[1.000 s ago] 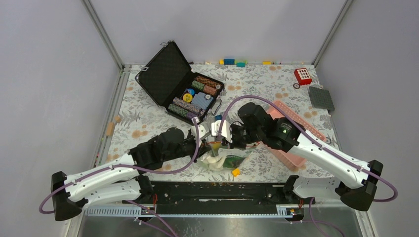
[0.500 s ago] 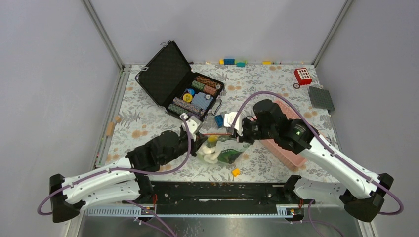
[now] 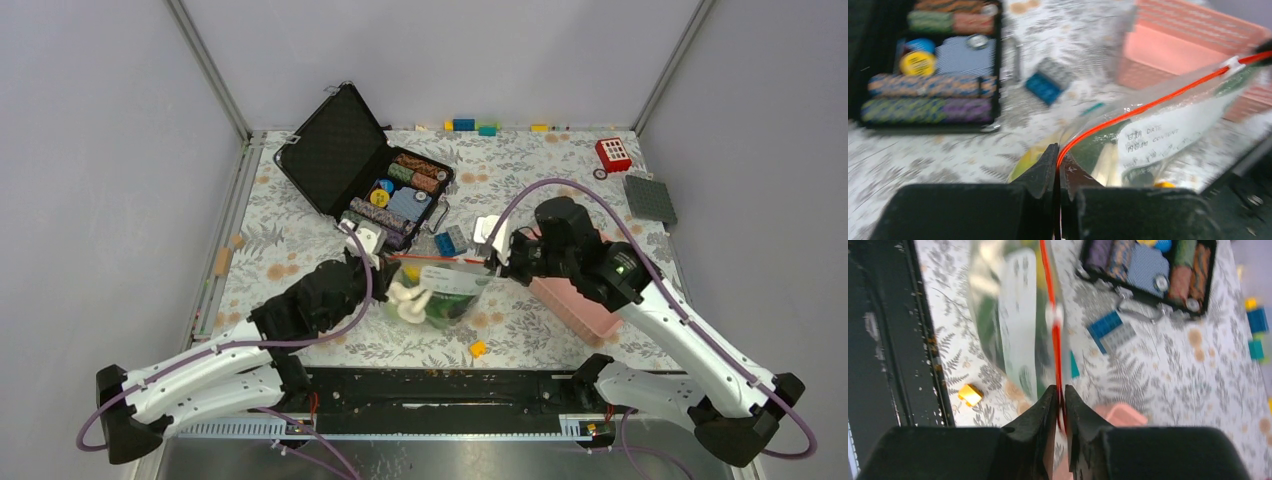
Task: Place the food in the zip-top bag and seal the zipper
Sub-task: Zip the zipper food storage bag at the center of the board.
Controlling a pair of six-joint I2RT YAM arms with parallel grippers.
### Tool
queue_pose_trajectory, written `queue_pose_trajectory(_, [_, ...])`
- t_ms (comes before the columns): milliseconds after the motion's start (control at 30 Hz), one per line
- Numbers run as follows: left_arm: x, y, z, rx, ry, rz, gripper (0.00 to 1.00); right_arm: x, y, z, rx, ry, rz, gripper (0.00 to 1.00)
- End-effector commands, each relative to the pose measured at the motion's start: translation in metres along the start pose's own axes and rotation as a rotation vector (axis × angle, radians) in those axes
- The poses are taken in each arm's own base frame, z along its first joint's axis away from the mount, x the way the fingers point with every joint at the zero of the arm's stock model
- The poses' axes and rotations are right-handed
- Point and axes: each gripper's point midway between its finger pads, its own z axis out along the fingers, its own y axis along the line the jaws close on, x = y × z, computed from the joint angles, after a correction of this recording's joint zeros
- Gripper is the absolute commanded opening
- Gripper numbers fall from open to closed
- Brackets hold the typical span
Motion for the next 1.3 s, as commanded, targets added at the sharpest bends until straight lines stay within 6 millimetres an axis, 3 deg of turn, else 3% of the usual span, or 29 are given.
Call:
queue_pose_trajectory(0, [-0.004, 0.075, -0.010, -0.368, -0.041, -0.026, 0.00, 0.041, -0.017, -0.032, 0.126, 0.149, 0.077, 0.05])
queue_pose_trajectory(133, [-0.005, 0.082, -0.011, -0.389, -0.055, -0.052, 0.00, 0.048, -0.023, -0.036, 0.142, 0.164, 0.100, 0.04])
queue_pose_trajectory(267, [-0.007, 0.066, -0.008, -0.277, -0.066, -0.038, 0.00, 0.042, -0.019, -0.028, 0.075, 0.135, 0.100, 0.05])
queue_pose_trajectory(400, [-0.009, 0.040, -0.009, -0.111, -0.087, -0.021, 0.00, 0.019, -0.009, -0.012, -0.049, 0.027, 0.074, 0.24])
queue_pose_trajectory(533, [-0.011, 0.036, -0.012, -0.086, -0.095, -0.019, 0.00, -0.009, -0.008, -0.006, -0.112, -0.089, 0.024, 0.32])
queue_pose_trajectory(667, [-0.011, 0.033, -0.012, -0.070, -0.094, -0.016, 0.00, -0.037, -0.012, 0.003, -0.147, -0.210, -0.030, 0.50])
queue_pose_trajectory(767, [-0.011, 0.033, -0.012, -0.071, -0.090, -0.016, 0.00, -0.051, -0.010, 0.015, -0.202, -0.247, -0.033, 0.54])
queue_pose_trajectory(933, [-0.011, 0.036, -0.012, -0.085, -0.093, -0.021, 0.00, -0.056, -0.001, 0.046, -0.248, -0.180, -0.048, 0.57])
queue_pose_trajectory(1133, [-0.010, 0.034, -0.013, -0.075, -0.094, -0.023, 0.00, -0.048, -0.014, 0.074, -0.178, -0.067, -0.046, 0.57])
queue_pose_trajectory(1267, [-0.010, 0.036, -0.013, -0.083, -0.097, -0.024, 0.00, -0.046, -0.011, 0.074, -0.191, -0.055, -0.046, 0.44])
